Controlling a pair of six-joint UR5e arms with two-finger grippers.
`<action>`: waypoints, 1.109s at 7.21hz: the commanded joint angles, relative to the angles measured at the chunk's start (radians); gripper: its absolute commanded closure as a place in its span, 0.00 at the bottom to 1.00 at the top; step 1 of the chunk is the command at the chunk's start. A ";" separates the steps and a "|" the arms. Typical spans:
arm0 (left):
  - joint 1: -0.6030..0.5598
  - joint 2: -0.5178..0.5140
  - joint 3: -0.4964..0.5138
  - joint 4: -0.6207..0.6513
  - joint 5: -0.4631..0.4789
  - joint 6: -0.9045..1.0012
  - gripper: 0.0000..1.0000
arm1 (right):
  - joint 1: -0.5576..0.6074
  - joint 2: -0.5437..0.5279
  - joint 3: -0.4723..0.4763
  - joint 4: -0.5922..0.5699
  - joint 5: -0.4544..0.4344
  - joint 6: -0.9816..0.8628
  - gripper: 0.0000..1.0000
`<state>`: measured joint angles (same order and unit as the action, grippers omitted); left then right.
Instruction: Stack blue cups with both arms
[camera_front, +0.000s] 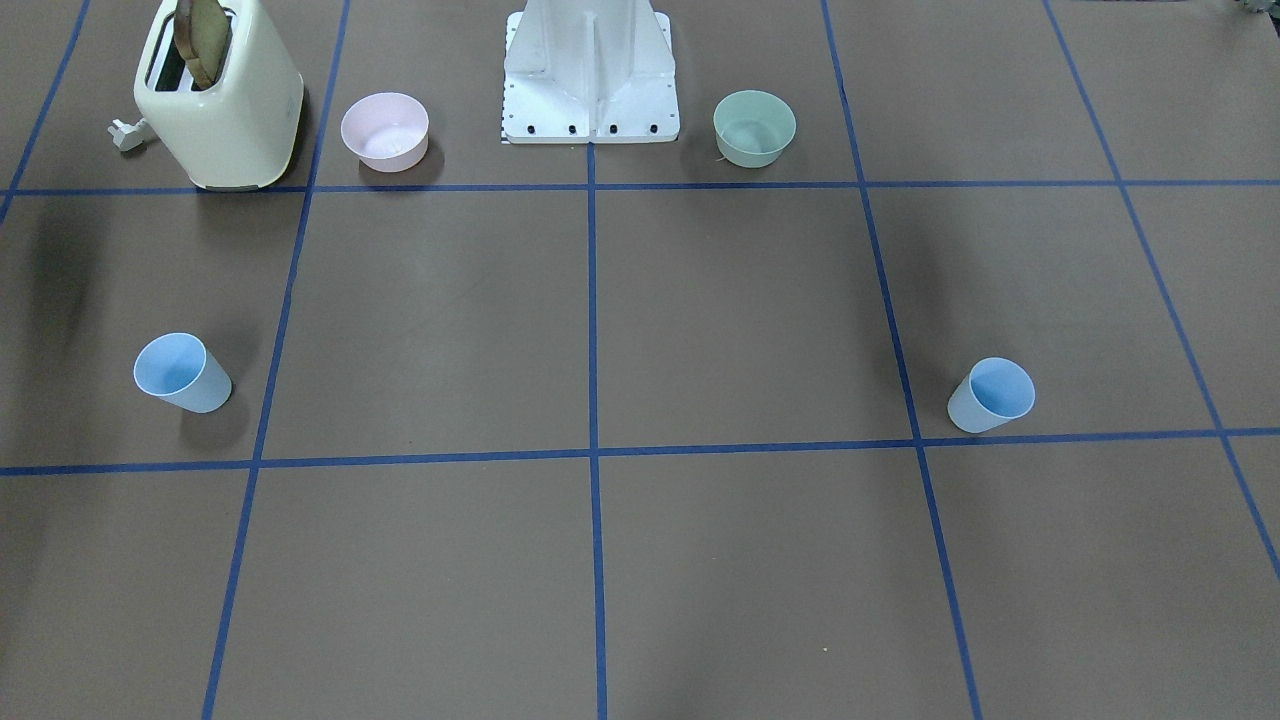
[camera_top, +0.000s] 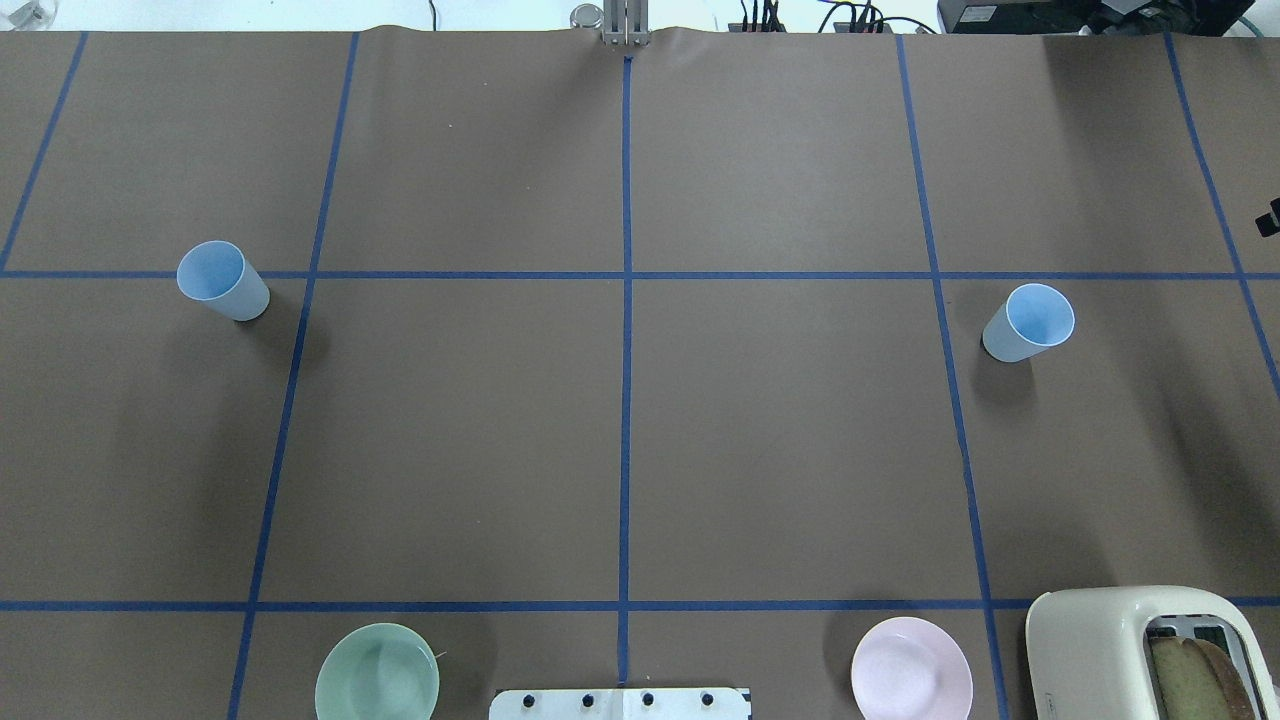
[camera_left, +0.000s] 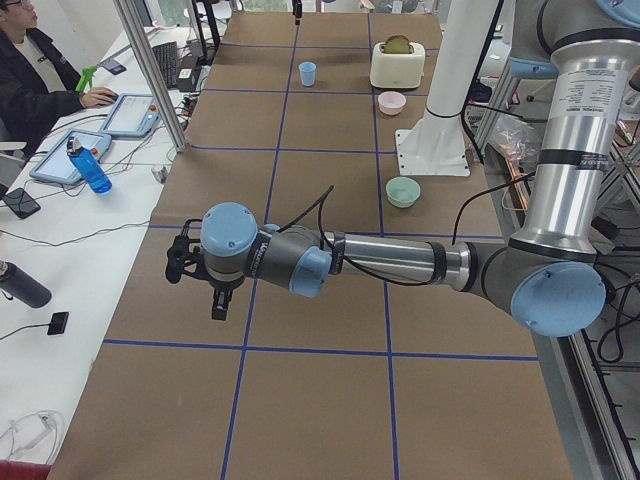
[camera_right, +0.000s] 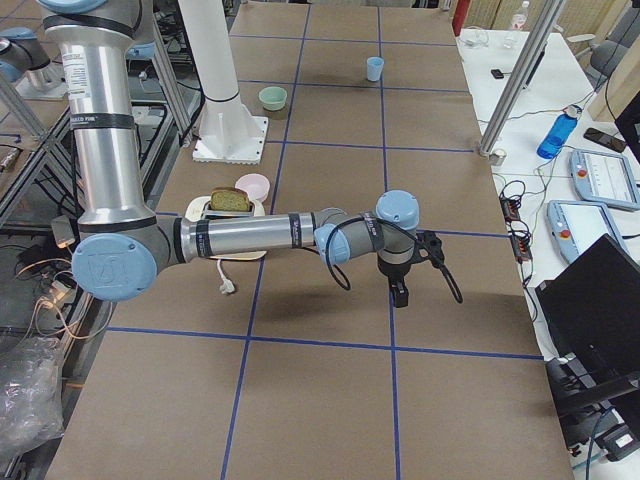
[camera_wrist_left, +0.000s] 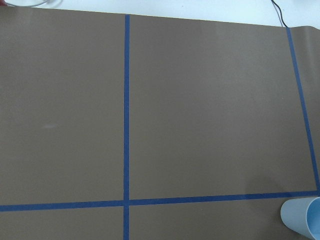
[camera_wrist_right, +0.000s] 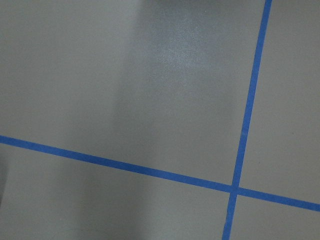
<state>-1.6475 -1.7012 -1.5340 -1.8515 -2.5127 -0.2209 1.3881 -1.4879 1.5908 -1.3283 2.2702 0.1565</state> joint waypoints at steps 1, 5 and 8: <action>0.000 -0.006 -0.006 -0.009 0.005 -0.009 0.02 | 0.026 -0.020 0.029 0.017 0.005 0.005 0.00; 0.002 -0.008 -0.012 -0.008 0.006 -0.011 0.02 | 0.028 -0.044 0.041 0.023 0.011 0.005 0.00; 0.137 -0.097 -0.015 -0.009 0.122 -0.183 0.02 | 0.016 0.030 0.051 0.025 0.035 0.197 0.00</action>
<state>-1.6001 -1.7389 -1.5485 -1.8588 -2.4744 -0.2919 1.4116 -1.5090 1.6452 -1.2953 2.2897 0.2790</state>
